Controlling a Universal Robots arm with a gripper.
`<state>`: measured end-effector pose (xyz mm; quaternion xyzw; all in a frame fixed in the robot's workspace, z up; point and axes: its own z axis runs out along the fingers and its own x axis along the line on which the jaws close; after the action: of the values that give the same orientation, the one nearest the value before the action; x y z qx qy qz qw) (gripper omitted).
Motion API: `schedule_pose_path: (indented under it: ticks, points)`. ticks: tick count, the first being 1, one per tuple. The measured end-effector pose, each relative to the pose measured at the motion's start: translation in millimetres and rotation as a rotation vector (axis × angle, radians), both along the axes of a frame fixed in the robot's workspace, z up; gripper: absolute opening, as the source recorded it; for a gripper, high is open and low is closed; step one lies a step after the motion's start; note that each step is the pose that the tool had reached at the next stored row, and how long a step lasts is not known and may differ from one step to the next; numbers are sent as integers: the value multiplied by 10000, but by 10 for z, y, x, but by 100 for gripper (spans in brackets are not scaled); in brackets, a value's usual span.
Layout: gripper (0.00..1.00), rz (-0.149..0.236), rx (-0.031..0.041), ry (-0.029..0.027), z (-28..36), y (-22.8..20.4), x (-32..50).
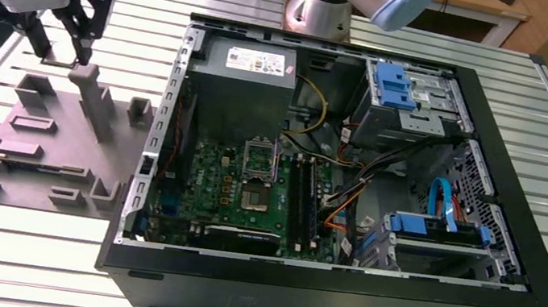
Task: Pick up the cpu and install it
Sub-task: 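Pick up the cpu and move it towards the insertion slot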
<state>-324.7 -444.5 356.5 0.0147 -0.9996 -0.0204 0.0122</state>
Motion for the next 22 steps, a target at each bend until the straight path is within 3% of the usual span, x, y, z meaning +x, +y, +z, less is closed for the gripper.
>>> schedule_pose_path:
  ticks: [8, 17, 22]
  points:
    - [47, 0, 0, 0, -1, 0, 109]
    - [47, 0, 0, 0, -1, 0, 110]
    - [47, 0, 0, 0, -1, 0, 155]
